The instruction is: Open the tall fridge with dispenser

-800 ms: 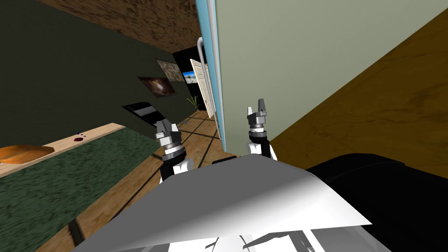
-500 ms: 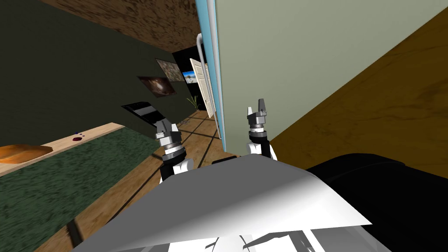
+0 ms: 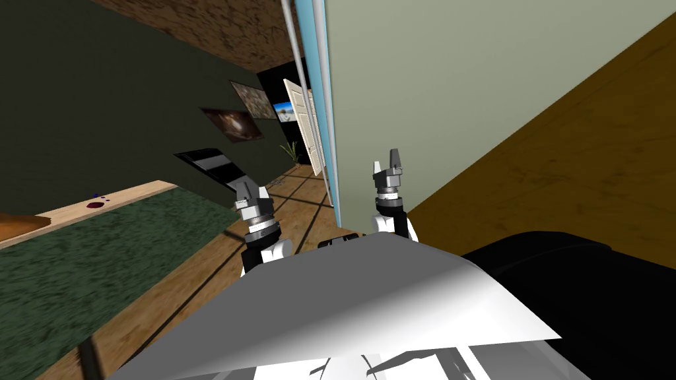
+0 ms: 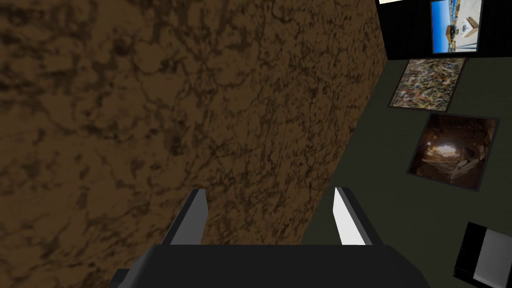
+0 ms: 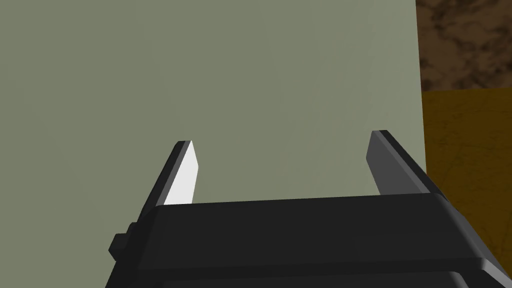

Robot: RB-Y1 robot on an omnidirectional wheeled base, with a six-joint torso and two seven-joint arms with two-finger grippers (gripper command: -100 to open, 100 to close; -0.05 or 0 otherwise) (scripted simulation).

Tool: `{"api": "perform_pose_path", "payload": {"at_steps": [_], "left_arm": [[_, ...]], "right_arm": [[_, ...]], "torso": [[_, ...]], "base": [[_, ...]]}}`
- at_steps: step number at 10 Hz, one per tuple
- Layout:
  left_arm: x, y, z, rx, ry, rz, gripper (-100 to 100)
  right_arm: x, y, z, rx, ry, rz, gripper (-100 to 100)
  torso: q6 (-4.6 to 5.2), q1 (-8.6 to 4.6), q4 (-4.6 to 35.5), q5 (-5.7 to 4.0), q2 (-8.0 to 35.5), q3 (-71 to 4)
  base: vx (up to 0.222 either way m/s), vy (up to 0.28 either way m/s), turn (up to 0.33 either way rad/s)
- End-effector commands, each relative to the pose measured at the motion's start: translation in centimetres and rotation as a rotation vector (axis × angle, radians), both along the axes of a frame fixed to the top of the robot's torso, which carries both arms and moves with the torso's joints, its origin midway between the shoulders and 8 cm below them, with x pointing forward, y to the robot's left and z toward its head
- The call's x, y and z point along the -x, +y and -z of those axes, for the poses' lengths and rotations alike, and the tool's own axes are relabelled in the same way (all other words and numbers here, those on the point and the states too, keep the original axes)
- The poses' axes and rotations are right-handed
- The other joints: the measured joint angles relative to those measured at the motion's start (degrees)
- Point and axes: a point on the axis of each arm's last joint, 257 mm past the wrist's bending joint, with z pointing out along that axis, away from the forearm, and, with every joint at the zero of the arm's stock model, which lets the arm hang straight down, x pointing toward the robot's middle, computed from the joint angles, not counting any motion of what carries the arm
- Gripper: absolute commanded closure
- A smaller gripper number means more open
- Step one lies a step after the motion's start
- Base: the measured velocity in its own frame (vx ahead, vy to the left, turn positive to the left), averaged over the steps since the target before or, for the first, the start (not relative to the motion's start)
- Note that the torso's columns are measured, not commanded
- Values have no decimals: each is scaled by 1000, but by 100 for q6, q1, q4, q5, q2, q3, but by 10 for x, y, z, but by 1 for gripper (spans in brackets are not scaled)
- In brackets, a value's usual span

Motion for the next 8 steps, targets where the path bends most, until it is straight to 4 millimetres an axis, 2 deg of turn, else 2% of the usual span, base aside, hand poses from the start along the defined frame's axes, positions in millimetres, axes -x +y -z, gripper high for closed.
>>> {"api": "perform_pose_path", "payload": {"at_steps": [1,2,4,8], "left_arm": [[0,0,0,0,0,0,0],[0,0,0,0,0,0,0],[0,0,0,0,1,0,0],[0,0,0,0,1,0,0]], "right_arm": [[0,0,0,0,0,0,0],[2,8,-5,30,-17,-33,-100],[9,18,-17,51,-62,-89,-100],[31,34,-53,22,-213,-232,-100]], "torso": [[0,0,423,0,423,-846],[0,0,846,0,846,-1692],[-1,0,1091,0,1092,-2199],[-1,1,1114,0,1111,-2231]], "base": [[0,0,0],[7,1,70],[4,-2,142],[11,-4,215]]}}
